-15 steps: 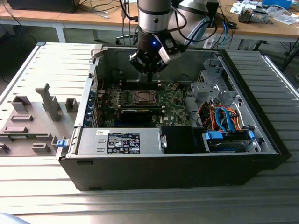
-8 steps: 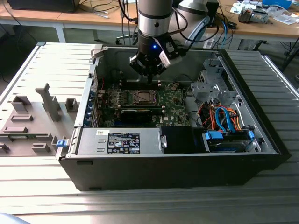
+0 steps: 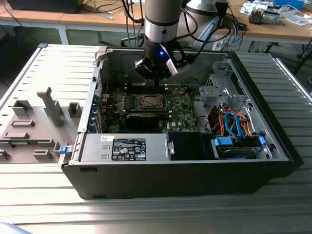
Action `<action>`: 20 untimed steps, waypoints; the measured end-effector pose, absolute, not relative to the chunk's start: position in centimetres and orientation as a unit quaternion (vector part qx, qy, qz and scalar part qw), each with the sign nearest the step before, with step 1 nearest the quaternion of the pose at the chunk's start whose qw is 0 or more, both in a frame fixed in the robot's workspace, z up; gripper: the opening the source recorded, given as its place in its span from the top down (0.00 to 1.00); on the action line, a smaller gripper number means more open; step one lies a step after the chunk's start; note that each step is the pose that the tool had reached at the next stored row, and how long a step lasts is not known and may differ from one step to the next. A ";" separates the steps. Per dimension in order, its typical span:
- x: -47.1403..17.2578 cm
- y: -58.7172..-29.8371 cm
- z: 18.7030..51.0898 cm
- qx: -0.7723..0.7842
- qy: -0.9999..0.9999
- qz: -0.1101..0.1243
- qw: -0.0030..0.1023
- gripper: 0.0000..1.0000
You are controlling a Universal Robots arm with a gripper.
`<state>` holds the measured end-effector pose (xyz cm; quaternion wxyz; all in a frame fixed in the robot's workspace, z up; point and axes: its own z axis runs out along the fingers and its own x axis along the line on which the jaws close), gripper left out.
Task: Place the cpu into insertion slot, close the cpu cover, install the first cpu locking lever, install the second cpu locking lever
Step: 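Install the second cpu locking lever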
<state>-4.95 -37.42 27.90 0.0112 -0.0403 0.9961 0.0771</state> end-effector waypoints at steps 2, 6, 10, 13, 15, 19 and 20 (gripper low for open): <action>-4.9 -37.8 27.9 -0.040 0.996 0.082 0.011 0.89; -4.9 -38.2 27.9 -0.040 0.995 0.086 0.012 0.89; -5.0 -39.0 27.4 -0.040 0.995 0.086 0.012 0.89; -5.0 -39.2 27.0 -0.040 0.995 0.086 0.012 0.89; -5.0 -39.2 26.8 -0.040 0.995 0.086 0.012 0.89; -5.0 -39.2 26.6 -0.040 0.995 0.086 0.012 0.89; -5.0 -39.2 26.6 -0.040 0.995 0.086 0.012 0.89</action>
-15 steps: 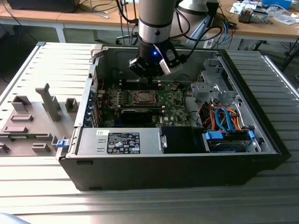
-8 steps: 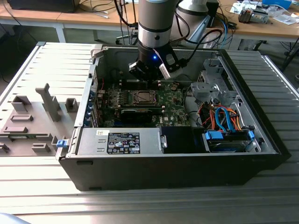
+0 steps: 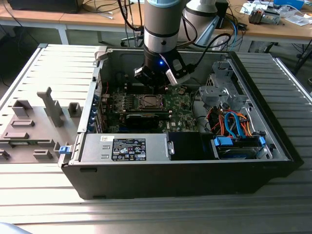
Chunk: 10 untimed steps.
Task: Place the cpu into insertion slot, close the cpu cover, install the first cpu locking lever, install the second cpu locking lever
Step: 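Install the second cpu locking lever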
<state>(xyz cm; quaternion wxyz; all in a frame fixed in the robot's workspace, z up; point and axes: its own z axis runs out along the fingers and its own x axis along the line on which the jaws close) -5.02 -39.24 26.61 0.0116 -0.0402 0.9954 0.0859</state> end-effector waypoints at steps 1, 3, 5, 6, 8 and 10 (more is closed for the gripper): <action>-5.0 -39.2 26.6 -0.040 0.995 0.086 0.012 0.89; -5.0 -39.3 26.5 -0.040 0.995 0.086 0.012 0.89; -5.0 -39.3 26.4 -0.040 0.995 0.086 0.012 0.89; -5.0 -39.3 26.4 -0.040 0.995 0.086 0.012 0.89; -5.0 -39.3 26.3 -0.040 0.995 0.086 0.012 0.89; -5.0 -39.3 26.2 -0.040 0.995 0.086 0.012 0.89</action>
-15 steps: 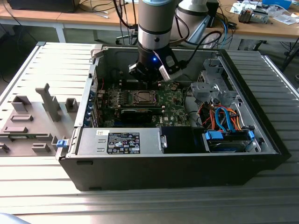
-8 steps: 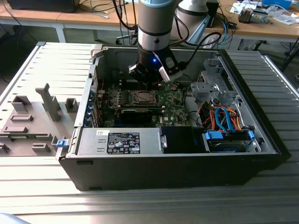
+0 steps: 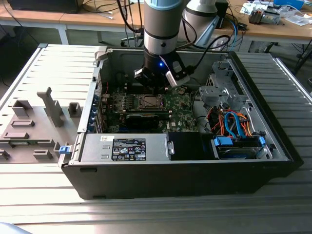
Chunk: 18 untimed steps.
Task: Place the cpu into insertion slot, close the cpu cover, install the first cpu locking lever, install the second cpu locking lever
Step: 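Install the second cpu locking lever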
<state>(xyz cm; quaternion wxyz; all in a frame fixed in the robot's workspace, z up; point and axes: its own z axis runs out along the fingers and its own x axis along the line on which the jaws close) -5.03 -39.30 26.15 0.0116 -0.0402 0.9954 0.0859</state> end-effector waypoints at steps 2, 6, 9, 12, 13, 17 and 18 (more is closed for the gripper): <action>-5.0 -39.3 26.1 -0.040 0.995 0.086 0.012 0.89; -5.0 -39.3 25.8 -0.040 0.995 0.086 0.012 0.89; -5.1 -39.4 25.6 -0.040 0.995 0.086 0.012 0.89; -5.7 -39.5 25.3 -0.040 0.995 0.086 0.012 0.89; -5.8 -39.8 25.2 -0.040 0.995 0.086 0.012 0.89; -6.6 -40.6 24.9 -0.040 0.995 0.086 0.012 0.89; -6.8 -40.8 24.8 -0.040 0.995 0.086 0.012 0.89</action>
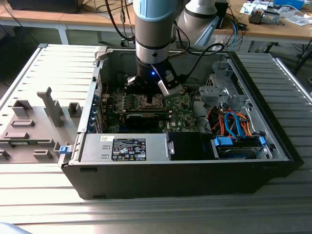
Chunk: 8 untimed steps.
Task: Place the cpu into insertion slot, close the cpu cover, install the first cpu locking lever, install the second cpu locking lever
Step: 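Install the second cpu locking lever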
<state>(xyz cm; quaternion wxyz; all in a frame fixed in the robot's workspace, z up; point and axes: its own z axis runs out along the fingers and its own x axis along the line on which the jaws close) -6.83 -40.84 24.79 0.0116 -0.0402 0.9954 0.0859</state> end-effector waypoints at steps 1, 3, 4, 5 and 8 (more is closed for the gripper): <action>-7.2 -41.0 24.7 -0.040 0.995 0.086 0.012 0.89; -7.7 -41.2 24.6 -0.040 0.995 0.086 0.012 0.89; -8.0 -41.2 24.3 -0.040 0.995 0.086 0.012 0.89; -8.2 -41.2 24.0 -0.040 0.995 0.086 0.012 0.89; -8.5 -41.2 23.3 -0.040 0.995 0.086 0.012 0.89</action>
